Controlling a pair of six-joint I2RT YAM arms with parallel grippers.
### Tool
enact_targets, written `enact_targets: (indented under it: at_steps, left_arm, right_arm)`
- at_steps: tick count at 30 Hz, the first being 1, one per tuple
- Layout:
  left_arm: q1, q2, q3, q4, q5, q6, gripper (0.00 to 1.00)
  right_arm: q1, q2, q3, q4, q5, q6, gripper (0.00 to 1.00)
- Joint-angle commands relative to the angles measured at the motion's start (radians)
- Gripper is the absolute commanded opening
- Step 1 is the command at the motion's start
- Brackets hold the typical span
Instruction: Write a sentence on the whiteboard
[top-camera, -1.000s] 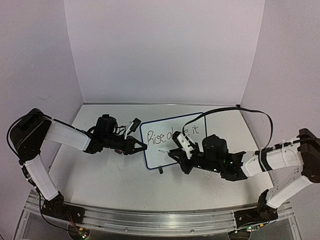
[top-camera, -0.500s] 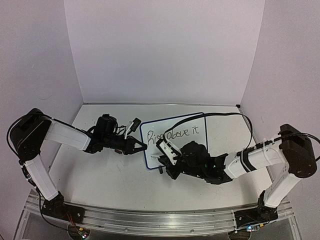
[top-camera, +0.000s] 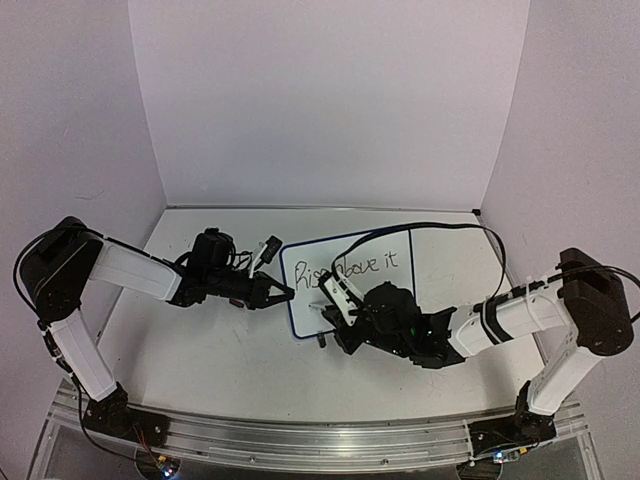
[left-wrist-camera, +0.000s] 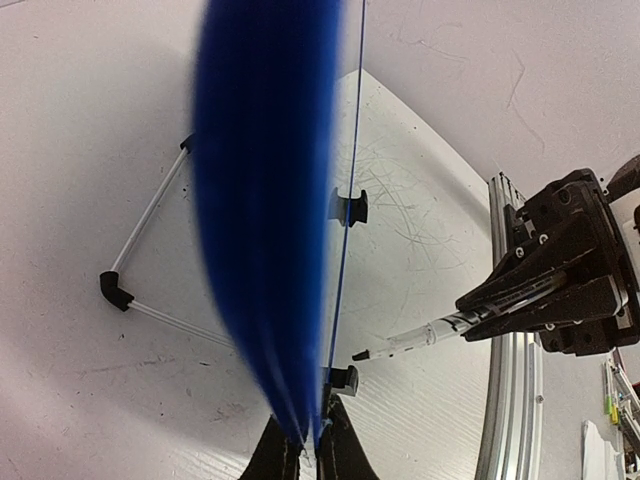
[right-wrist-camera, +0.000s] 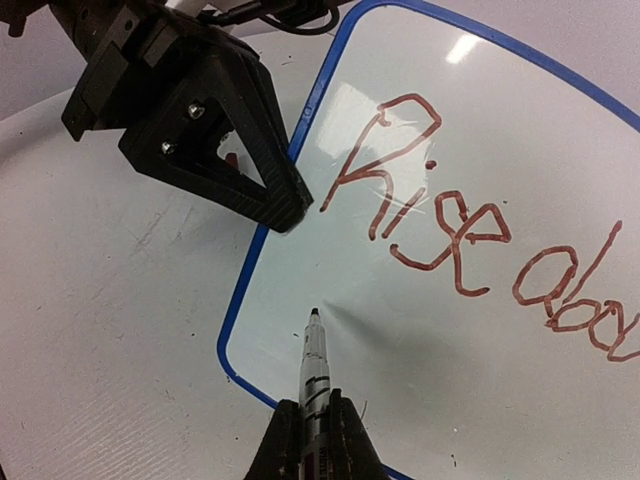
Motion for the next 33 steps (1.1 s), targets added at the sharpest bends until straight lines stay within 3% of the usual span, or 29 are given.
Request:
enact_targets:
  at_steps: [1,33]
  left_arm:
    - [0.001,0.015,0.016,-0.071,-0.089,0.05,0.0]
    - [0.001,0.012,0.016,-0.077,-0.091,0.054,0.0]
  right_arm:
    - [0.003,0.034,0.017,0.028,0.039,0.023,0.0]
    - [0.003,0.088,0.059,0.0,0.004,0.035,0.0]
